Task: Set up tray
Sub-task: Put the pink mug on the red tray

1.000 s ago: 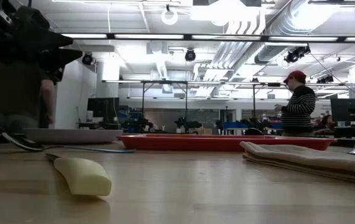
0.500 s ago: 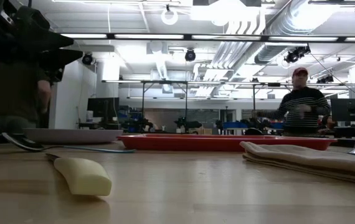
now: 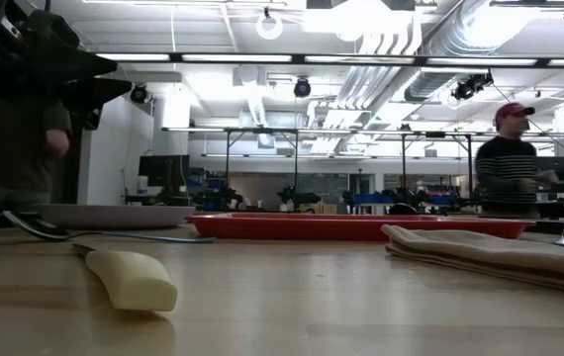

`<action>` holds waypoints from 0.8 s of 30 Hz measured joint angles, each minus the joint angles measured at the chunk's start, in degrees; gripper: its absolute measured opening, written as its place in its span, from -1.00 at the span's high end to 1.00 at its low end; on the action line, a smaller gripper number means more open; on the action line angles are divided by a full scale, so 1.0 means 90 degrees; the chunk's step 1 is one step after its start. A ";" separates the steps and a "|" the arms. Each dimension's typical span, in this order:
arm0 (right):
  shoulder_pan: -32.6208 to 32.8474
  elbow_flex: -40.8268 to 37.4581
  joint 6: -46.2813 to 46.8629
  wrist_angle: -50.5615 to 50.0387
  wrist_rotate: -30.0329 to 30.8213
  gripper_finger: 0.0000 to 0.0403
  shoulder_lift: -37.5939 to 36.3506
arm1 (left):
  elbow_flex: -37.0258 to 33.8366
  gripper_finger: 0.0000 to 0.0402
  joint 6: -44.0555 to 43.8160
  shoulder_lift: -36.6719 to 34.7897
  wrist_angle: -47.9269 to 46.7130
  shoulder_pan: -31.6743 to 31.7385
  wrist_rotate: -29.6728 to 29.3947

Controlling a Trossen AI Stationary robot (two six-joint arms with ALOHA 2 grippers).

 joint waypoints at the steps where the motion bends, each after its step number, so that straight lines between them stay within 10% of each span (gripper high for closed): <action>1: 0.0000 -0.0025 0.0043 0.0084 -0.0005 0.63 0.0000 | 0.0000 -0.05 0.0001 0.0000 0.0002 0.0002 0.0000; 24: -0.0012 0.0179 0.0065 0.0137 0.0461 0.99 0.0000 | 0.0000 -0.05 0.0000 0.0000 0.0002 0.0001 0.0027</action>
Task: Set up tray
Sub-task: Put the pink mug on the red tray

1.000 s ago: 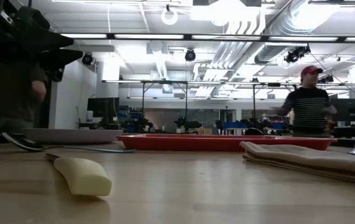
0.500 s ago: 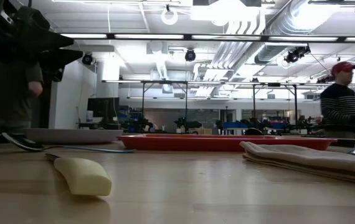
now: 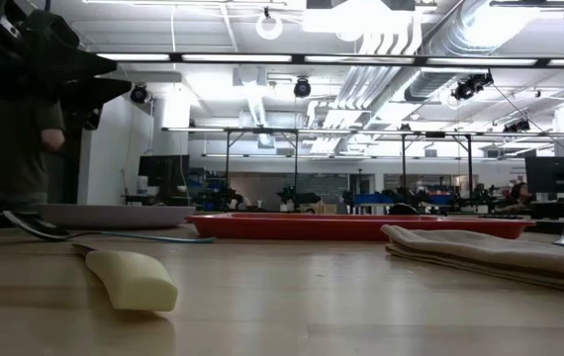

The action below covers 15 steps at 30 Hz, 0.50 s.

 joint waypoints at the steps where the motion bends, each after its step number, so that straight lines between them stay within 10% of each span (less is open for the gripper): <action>1: 0.0000 0.0000 0.0019 0.0003 -0.0003 0.99 0.0000 | 0.0000 -0.05 0.0000 0.0000 0.0000 0.0000 0.0000; 15: -0.0616 0.0867 -0.0396 -0.0726 0.0185 1.00 -0.0245 | 0.0000 -0.05 0.0001 0.0000 0.0000 0.0001 -0.0005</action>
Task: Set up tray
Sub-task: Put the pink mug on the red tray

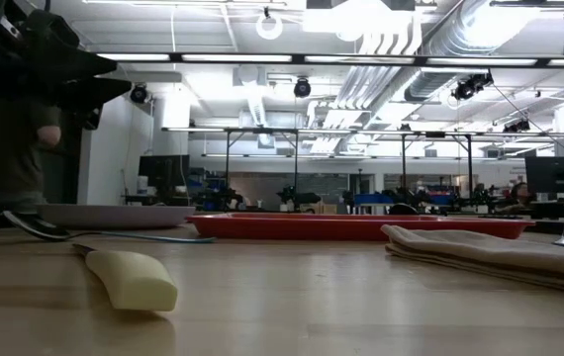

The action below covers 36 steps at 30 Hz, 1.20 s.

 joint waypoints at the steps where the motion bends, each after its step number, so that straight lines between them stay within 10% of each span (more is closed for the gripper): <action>1: -0.0122 0.0168 -0.0153 -0.0198 0.0000 1.00 0.0001 | 0.0000 -0.05 0.0000 0.0000 0.0000 -0.0001 -0.0002; 16: -0.2038 0.2354 -0.2428 -0.2144 0.0536 1.00 0.0001 | 0.0000 -0.05 -0.0001 0.0000 0.0000 -0.0002 -0.0027; 36: -0.3868 0.2514 -0.4668 -0.1351 0.0516 1.00 0.0328 | 0.0000 -0.05 -0.0002 0.0000 0.0050 -0.0002 -0.0022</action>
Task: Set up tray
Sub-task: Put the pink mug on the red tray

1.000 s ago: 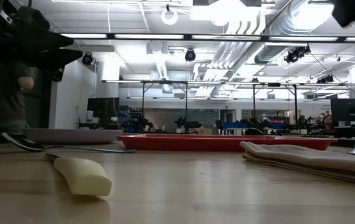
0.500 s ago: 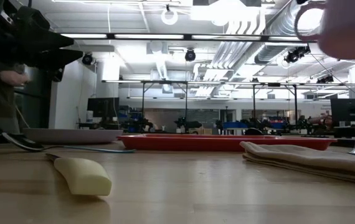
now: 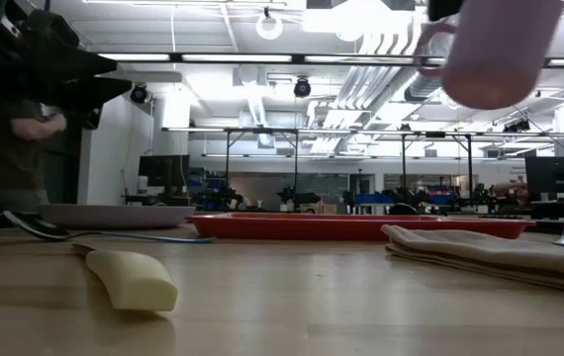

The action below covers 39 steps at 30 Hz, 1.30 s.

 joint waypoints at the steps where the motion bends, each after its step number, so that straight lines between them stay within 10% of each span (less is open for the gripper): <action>1: -0.0083 0.0000 -0.0139 0.0133 -0.0060 1.00 0.0057 | 0.0000 -0.05 0.0000 0.0000 0.0015 0.0001 0.0001; 10: -0.0737 0.0208 -0.1045 0.0954 -0.0469 1.00 0.0998 | 0.0000 -0.05 0.0000 0.0000 0.0054 0.0000 0.0002; 28: -0.1521 0.4806 -0.3315 -0.0784 0.0778 1.00 0.4021 | 0.0078 -0.05 -0.0002 0.0001 0.0983 0.0002 -0.0813; 39: -0.1790 0.5501 -0.3737 -0.0136 0.0899 1.00 0.4352 | 0.0143 -0.05 -0.1299 0.0002 0.1563 0.0000 -0.1742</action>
